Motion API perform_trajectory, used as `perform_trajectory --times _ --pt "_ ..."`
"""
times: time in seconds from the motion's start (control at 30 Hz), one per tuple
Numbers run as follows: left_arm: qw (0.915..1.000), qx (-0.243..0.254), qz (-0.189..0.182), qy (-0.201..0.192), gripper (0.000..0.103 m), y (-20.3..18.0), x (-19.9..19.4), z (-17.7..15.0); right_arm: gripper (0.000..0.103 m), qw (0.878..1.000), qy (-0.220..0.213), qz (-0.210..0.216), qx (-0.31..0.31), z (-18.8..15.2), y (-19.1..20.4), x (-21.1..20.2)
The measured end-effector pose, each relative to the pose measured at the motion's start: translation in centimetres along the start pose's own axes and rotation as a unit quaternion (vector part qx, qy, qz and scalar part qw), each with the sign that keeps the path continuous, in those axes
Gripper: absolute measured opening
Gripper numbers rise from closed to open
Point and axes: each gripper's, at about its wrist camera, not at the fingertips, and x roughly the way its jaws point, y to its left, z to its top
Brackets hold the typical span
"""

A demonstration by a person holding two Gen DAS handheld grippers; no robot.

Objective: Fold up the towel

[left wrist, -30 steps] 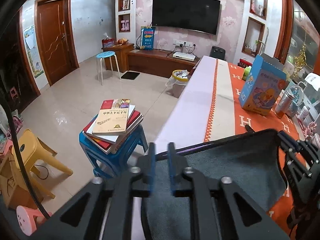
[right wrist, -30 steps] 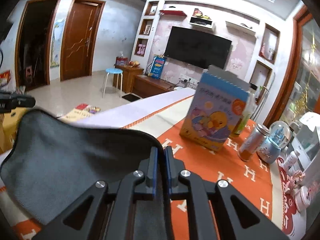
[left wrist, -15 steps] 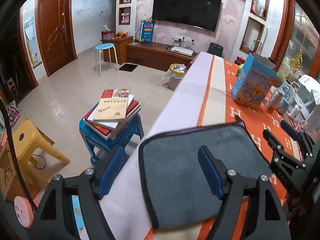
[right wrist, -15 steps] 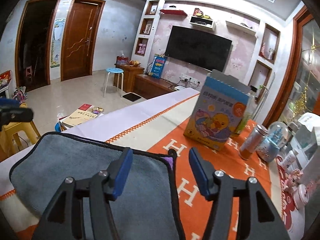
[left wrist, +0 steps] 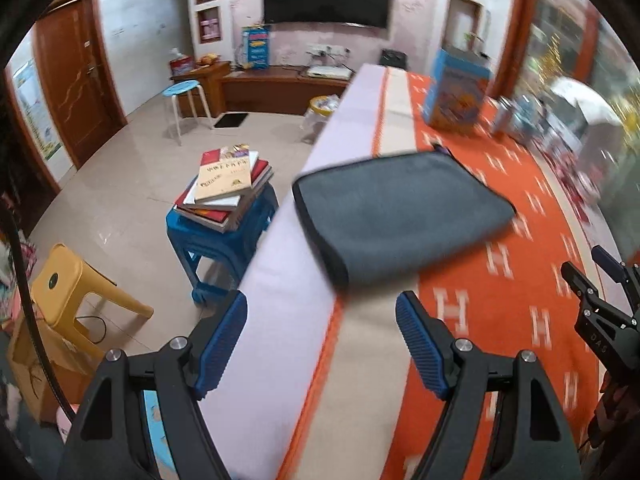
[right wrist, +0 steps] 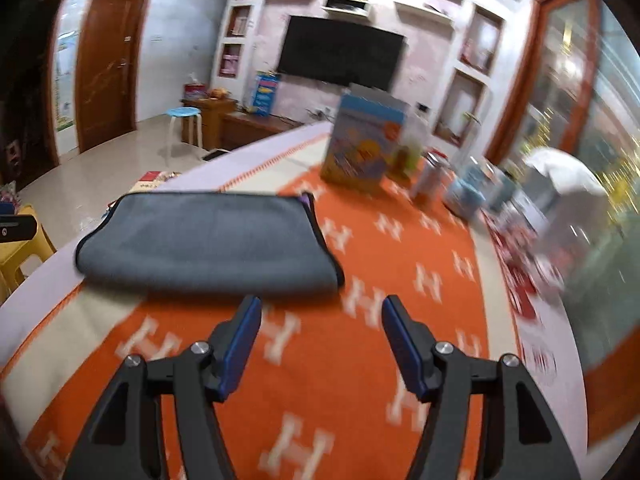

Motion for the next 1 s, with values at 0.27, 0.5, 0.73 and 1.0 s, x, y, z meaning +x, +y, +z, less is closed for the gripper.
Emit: perform_trajectory --times 0.27,0.5,0.73,1.0 --pt "0.9964 0.077 -0.036 0.003 0.076 -1.5 -5.0 -3.6 0.068 0.999 0.035 -0.024 0.034 -5.8 0.6 -8.1" --pt "0.9923 0.102 -0.070 -0.006 0.076 -3.4 -7.5 -4.4 0.069 0.992 0.039 -0.069 0.095 -9.2 -0.6 -13.6" --pt "0.9861 0.129 -0.103 -0.020 0.081 -6.1 -9.4 -4.4 0.074 0.981 0.033 -0.117 0.150 -10.8 -3.4 -18.2" --pt "0.9791 0.148 -0.137 -0.027 0.090 -9.4 -10.9 -3.8 0.076 0.967 0.034 -0.150 0.203 -11.8 -6.6 -22.1"
